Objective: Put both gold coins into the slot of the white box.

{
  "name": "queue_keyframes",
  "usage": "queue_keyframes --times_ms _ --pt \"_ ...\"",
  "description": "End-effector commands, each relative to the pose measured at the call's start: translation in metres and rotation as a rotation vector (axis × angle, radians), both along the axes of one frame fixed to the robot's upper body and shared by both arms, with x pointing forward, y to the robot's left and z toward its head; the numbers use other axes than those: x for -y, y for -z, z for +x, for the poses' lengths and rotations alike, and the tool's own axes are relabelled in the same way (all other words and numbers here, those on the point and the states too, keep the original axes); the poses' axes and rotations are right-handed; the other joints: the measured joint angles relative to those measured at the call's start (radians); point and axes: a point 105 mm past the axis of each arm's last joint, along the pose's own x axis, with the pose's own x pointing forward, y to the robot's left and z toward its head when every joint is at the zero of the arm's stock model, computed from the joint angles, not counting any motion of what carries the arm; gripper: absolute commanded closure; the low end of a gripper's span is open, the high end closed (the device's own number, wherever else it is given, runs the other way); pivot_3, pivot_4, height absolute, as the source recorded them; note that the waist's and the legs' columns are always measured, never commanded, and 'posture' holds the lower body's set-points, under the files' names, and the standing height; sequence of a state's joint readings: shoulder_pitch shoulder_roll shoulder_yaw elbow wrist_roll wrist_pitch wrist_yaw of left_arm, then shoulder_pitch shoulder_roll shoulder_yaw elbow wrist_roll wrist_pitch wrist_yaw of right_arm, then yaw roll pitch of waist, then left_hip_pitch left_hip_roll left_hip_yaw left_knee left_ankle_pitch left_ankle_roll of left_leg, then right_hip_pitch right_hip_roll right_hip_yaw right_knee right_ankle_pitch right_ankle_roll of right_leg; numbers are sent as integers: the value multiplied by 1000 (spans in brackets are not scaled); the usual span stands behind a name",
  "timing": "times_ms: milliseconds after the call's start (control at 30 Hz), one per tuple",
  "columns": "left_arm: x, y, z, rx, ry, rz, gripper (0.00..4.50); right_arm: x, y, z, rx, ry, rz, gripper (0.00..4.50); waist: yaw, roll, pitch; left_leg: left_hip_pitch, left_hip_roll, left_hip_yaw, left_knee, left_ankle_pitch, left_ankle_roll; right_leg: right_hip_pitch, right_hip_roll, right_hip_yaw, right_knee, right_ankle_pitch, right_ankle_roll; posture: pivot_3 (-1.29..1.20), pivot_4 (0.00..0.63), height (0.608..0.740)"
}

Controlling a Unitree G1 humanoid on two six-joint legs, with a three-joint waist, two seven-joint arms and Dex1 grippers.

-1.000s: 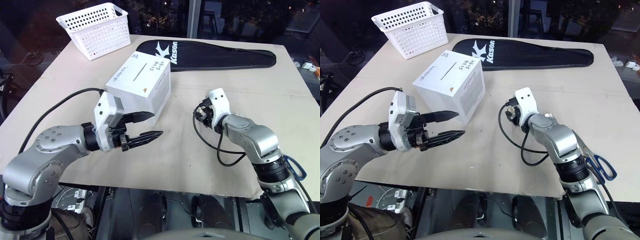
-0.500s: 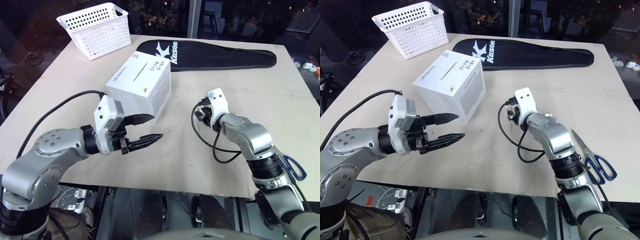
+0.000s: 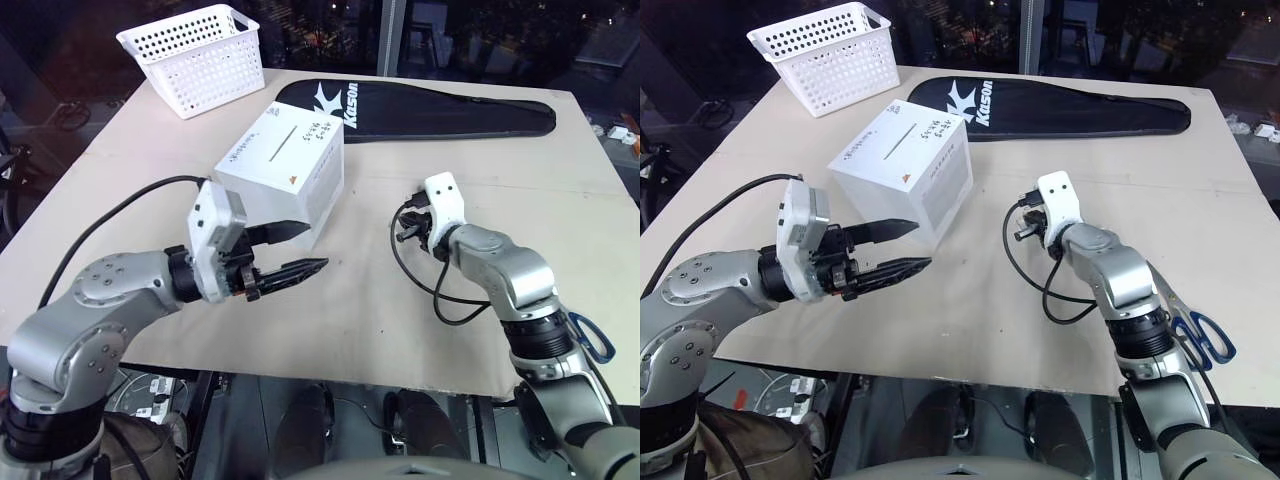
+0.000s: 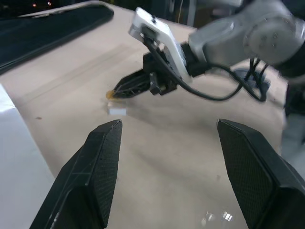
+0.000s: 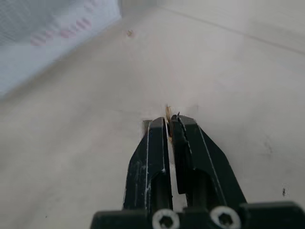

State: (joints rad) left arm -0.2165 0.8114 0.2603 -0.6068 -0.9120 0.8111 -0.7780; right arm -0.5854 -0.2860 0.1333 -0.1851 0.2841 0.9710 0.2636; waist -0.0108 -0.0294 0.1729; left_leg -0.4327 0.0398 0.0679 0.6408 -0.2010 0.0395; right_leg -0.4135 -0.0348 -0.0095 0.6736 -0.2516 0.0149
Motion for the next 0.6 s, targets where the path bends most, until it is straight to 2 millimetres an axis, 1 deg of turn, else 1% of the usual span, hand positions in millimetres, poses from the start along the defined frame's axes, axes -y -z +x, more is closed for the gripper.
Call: queue_keyframes --times_ms 33,67,100,167,200,233,300,367,400,433,467,500,567,600 --pt "6 -11 4 -24 24 -61 1283 -5 -39 -24 96 -157 153 4309 -1 0 0 0 0 0 0 0 0 0 0 0 0 0 0 0 150 740" --pt "7 -13 5 -33 30 -75 1283 -6 -45 -32 99 -202 192 4309 0 0 0 0 0 0 0 0 0 0 0 -1 0 0 0 0 150 740" --pt "10 -19 9 -55 51 -115 1283 -9 -55 -48 94 -278 257 4309 -1 0 0 0 0 0 0 0 0 0 0 -1 0 0 0 0 150 740" --pt "15 -27 14 -89 85 -171 1283 -11 -68 -70 91 -379 328 4309 1 0 0 0 0 -2 0 0 0 0 1 -2 0 0 0 0 150 740" --pt "17 -29 17 -101 98 -187 1693 -11 -73 -78 88 -407 349 4500 0 0 0 0 0 -2 0 0 0 1 1 -2 0 0 0 0 150 740" --pt "19 -29 19 -105 101 -186 1799 -10 -73 -82 89 -406 341 4500 -2 0 0 0 0 -2 0 0 0 1 1 -2 0 0 0 0 150 740" --pt "21 -25 23 -97 97 -163 2190 -4 -68 -75 101 -328 257 4500 -7 0 0 1 0 -1 0 0 0 1 1 -2 0 0 0 0 150 740" --pt "22 -22 24 -96 96 -155 2190 1 -56 -67 102 -278 132 4500 -8 0 0 2 0 1 0 0 0 1 1 -1 1 0 0 0 150 740" --pt "22 -21 24 -97 98 -152 2190 2 -52 -64 103 -267 97 4500 -7 0 0 2 0 1 0 0 0 1 1 -1 1 0 0 0 150 740" --pt "23 -19 23 -97 100 -147 2190 2 -49 -60 100 -250 101 4500 -6 0 0 1 0 1 0 0 0 0 1 -1 1 0 0 0 150 740" --pt "23 -17 22 -97 102 -139 2331 0 -47 -57 96 -245 106 3886 -7 0 0 2 0 1 0 0 0 0 1 -1 1 0 0 0 150 740" --pt "23 -16 21 -97 103 -135 2331 -1 -42 -51 99 -224 77 3725 -7 0 0 1 0 1 0 0 0 0 1 -1 1 0 0 0 150 740" --pt "22 -16 19 -94 99 -126 2331 3 -30 -33 124 -125 -20 2957 -7 0 0 1 0 1 0 0 0 0 1 1 1 0 0 0 150 740" --pt "21 -15 18 -87 95 -115 2331 3 -25 -26 126 -98 -48 2957 -6 0 0 1 0 1 0 0 0 0 1 1 1 0 0 0 150 740"
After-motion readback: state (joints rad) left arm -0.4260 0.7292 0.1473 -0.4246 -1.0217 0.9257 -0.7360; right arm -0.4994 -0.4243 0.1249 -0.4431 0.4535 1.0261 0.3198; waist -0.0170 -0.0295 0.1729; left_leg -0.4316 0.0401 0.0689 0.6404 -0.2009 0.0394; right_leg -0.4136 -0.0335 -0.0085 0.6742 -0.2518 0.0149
